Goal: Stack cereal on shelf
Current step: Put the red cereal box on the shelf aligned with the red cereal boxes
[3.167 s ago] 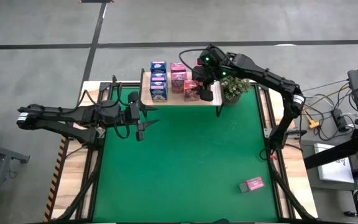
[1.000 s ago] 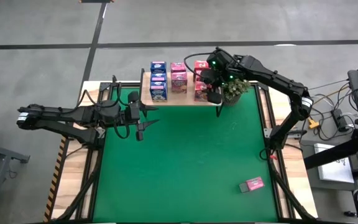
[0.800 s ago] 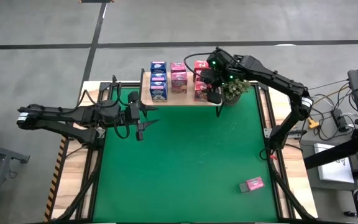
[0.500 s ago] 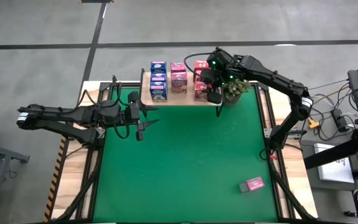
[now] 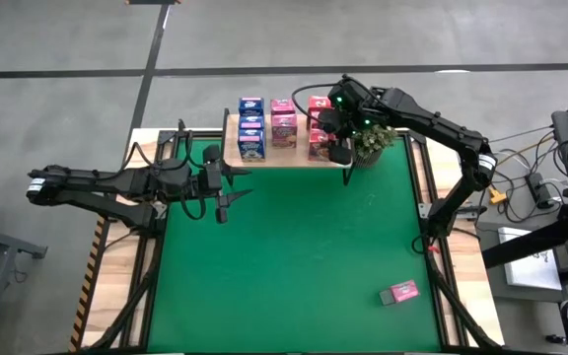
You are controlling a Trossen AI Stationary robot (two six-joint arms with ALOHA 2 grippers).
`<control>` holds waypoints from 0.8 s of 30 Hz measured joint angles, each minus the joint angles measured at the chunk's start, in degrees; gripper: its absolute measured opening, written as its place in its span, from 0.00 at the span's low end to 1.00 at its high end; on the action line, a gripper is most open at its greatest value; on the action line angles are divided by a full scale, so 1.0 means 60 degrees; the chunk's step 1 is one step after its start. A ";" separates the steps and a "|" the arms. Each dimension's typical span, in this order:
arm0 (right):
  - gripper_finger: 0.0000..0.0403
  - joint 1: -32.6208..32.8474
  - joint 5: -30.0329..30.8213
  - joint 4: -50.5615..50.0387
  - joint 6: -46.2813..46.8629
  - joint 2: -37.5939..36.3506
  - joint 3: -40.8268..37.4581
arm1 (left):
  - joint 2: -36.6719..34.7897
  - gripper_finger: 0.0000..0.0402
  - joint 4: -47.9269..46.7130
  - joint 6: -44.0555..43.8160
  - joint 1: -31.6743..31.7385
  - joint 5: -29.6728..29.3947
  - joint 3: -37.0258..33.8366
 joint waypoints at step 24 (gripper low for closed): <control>0.45 0.1304 -0.0441 0.0035 0.1260 -0.1825 0.0634 | 0.0000 0.46 0.0000 0.0000 0.0000 0.0000 0.0000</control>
